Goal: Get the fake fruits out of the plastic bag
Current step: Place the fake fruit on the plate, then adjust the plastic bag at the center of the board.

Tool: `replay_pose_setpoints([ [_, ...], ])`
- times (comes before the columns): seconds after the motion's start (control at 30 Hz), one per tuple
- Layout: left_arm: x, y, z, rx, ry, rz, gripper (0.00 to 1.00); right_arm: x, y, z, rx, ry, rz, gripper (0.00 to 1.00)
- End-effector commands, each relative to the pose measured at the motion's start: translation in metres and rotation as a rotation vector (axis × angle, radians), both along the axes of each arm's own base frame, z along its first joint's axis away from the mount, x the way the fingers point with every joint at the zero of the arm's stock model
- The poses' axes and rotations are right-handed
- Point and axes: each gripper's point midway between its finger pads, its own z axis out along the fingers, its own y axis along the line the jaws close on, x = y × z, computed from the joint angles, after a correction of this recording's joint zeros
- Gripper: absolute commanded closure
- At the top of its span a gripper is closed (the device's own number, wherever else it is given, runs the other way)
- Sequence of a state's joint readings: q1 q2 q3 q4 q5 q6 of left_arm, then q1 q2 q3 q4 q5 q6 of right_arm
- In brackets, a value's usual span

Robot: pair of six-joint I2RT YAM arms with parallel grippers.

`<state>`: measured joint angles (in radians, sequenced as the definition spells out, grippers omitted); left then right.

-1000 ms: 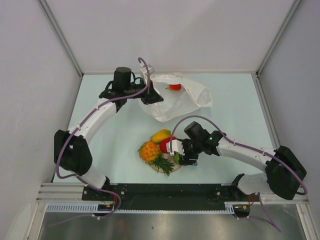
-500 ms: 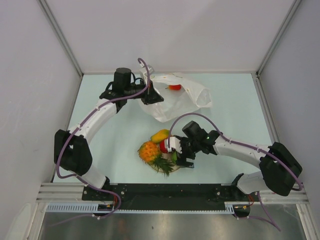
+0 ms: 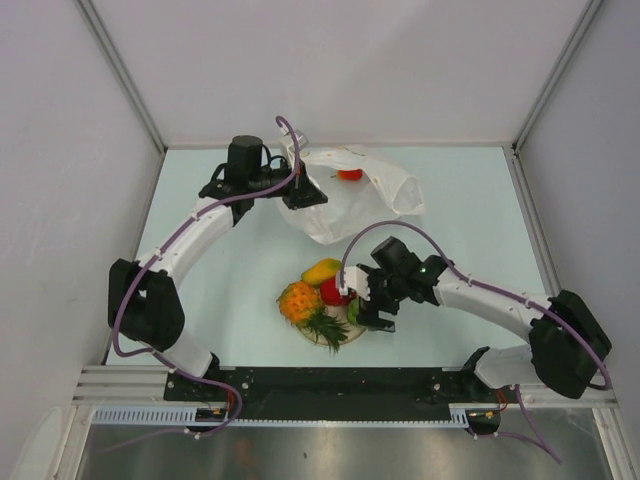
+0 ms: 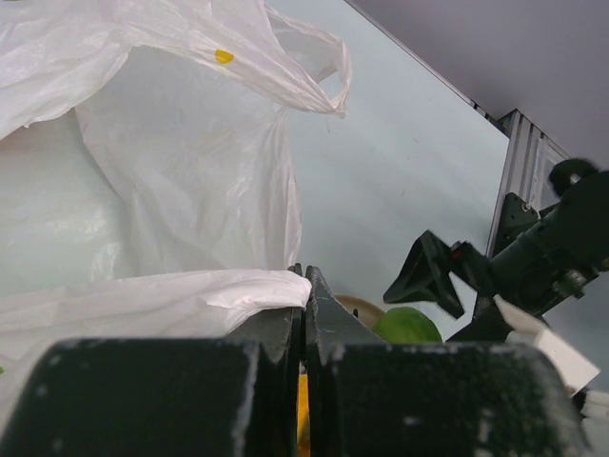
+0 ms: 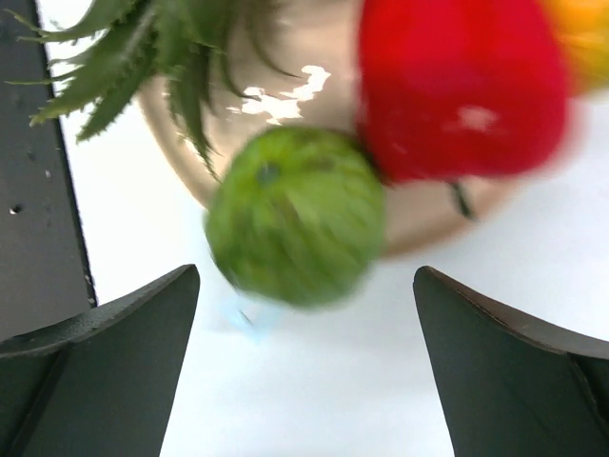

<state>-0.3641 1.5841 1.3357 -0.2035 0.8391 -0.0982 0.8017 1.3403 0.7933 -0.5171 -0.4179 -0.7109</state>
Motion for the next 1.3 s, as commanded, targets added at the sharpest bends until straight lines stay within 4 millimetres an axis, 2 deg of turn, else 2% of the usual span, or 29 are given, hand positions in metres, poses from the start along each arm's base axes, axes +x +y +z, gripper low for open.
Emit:
replay_pose_setpoints([
  [0.0, -0.003, -0.002, 0.007, -0.023, -0.017, -0.021, 1.00, 0.035, -0.008, 0.063, 0.054, -0.150, -0.168, 0.00],
  [0.1, -0.004, 0.000, 0.011, -0.027, -0.029, -0.018, 1.00, 0.054, -0.005, 0.100, 0.136, -0.206, -0.259, 0.00],
  [0.13, -0.004, 0.001, 0.012, -0.029, -0.034, -0.017, 1.00, 0.059, -0.005, 0.106, 0.155, -0.193, -0.299, 0.00],
  [0.23, -0.006, 0.002, 0.016, -0.027, -0.054, -0.014, 1.00, 0.084, -0.002, 0.119, 0.201, -0.150, -0.417, 0.00],
  [0.3, -0.008, 0.003, 0.019, -0.026, -0.066, -0.014, 1.00, 0.102, 0.001, 0.113, 0.203, -0.109, -0.480, 0.00],
  [0.33, -0.007, 0.004, 0.020, -0.021, -0.078, -0.012, 1.00, 0.118, -0.002, 0.121, 0.229, -0.108, -0.537, 0.00],
  [0.4, -0.008, 0.005, 0.020, -0.012, -0.081, -0.009, 1.00, 0.140, 0.001, 0.118, 0.266, -0.047, -0.629, 0.01],
  [0.43, -0.007, 0.007, 0.019, -0.001, -0.096, -0.007, 1.00, 0.161, -0.008, 0.128, 0.302, -0.054, -0.695, 0.02],
  [0.47, -0.007, 0.008, 0.017, 0.010, -0.091, -0.004, 1.00, 0.177, -0.007, 0.137, 0.359, -0.046, -0.753, 0.02],
  [0.53, -0.007, 0.009, 0.014, 0.025, -0.100, -0.004, 1.00, 0.203, -0.008, 0.136, 0.399, -0.031, -0.801, 0.05],
  [0.57, -0.005, 0.010, 0.014, 0.029, -0.106, -0.003, 1.00, 0.224, -0.008, 0.152, 0.455, -0.080, -0.824, 0.05],
  [0.6, -0.005, 0.011, 0.012, 0.034, -0.098, -0.003, 1.00, 0.243, -0.012, 0.139, 0.434, -0.104, -0.874, 0.06],
  [0.67, 0.005, 0.011, 0.013, 0.050, -0.120, -0.001, 1.00, 0.280, -0.014, 0.155, 0.492, -0.189, -0.912, 0.06],
  [0.7, 0.008, 0.012, 0.013, 0.056, -0.118, 0.000, 1.00, 0.297, -0.019, 0.154, 0.487, -0.225, -0.954, 0.07],
  [0.73, 0.016, 0.012, 0.026, 0.052, -0.156, 0.004, 1.00, 0.315, -0.020, 0.132, 0.453, -0.220, -0.985, 0.06],
  [0.77, 0.024, 0.011, 0.022, 0.058, -0.150, 0.004, 1.00, 0.329, -0.024, 0.131, 0.454, -0.242, -1.011, 0.06],
  [0.8, 0.029, 0.010, 0.026, 0.057, -0.161, 0.003, 1.00, 0.353, -0.037, 0.145, 0.469, -0.295, -1.061, 0.07],
  [0.83, 0.037, 0.009, 0.042, 0.053, -0.202, 0.002, 1.00, 0.370, -0.043, 0.120, 0.429, -0.288, -1.097, 0.06],
  [0.87, 0.046, 0.007, 0.037, 0.058, -0.197, -0.001, 1.00, 0.381, -0.049, 0.119, 0.426, -0.309, -1.121, 0.06],
  [0.9, 0.049, 0.006, 0.040, 0.057, -0.205, -0.004, 1.00, 0.400, -0.065, 0.131, 0.434, -0.363, -1.165, 0.06],
  [0.93, 0.055, 0.004, 0.052, 0.049, -0.238, -0.006, 1.00, 0.411, -0.073, 0.130, 0.421, -0.401, -1.171, 0.06],
  [0.97, 0.059, 0.002, 0.055, 0.045, -0.247, -0.006, 1.00, 0.421, -0.081, 0.123, 0.397, -0.429, -1.192, 0.05],
  [1.0, 0.064, 0.000, 0.053, 0.042, -0.244, -0.010, 1.00, 0.429, -0.095, 0.127, 0.381, -0.481, -1.233, 0.04],
  [1.03, 0.068, -0.004, 0.067, 0.024, -0.273, -0.009, 1.00, 0.439, -0.110, 0.139, 0.389, -0.547, -1.255, 0.03],
  [1.1, 0.080, -0.009, 0.072, 0.009, -0.283, -0.010, 1.00, 0.446, -0.135, 0.147, 0.361, -0.625, -1.325, 0.01],
  [1.13, 0.085, -0.012, 0.094, -0.014, -0.329, -0.009, 1.00, 0.449, -0.150, 0.152, 0.360, -0.661, -1.352, 0.01],
  [1.2, 0.093, -0.018, 0.109, -0.033, -0.373, -0.013, 1.00, 0.446, -0.169, 0.165, 0.333, -0.725, -1.375, 0.01],
  [1.23, 0.099, -0.025, 0.122, -0.049, -0.415, -0.025, 1.00, 0.445, -0.175, 0.169, 0.330, -0.744, -1.389, 0.00],
  [1.27, 0.102, -0.029, 0.130, -0.058, -0.442, -0.033, 1.00, 0.440, -0.182, 0.164, 0.306, -0.748, -1.401, 0.01],
])
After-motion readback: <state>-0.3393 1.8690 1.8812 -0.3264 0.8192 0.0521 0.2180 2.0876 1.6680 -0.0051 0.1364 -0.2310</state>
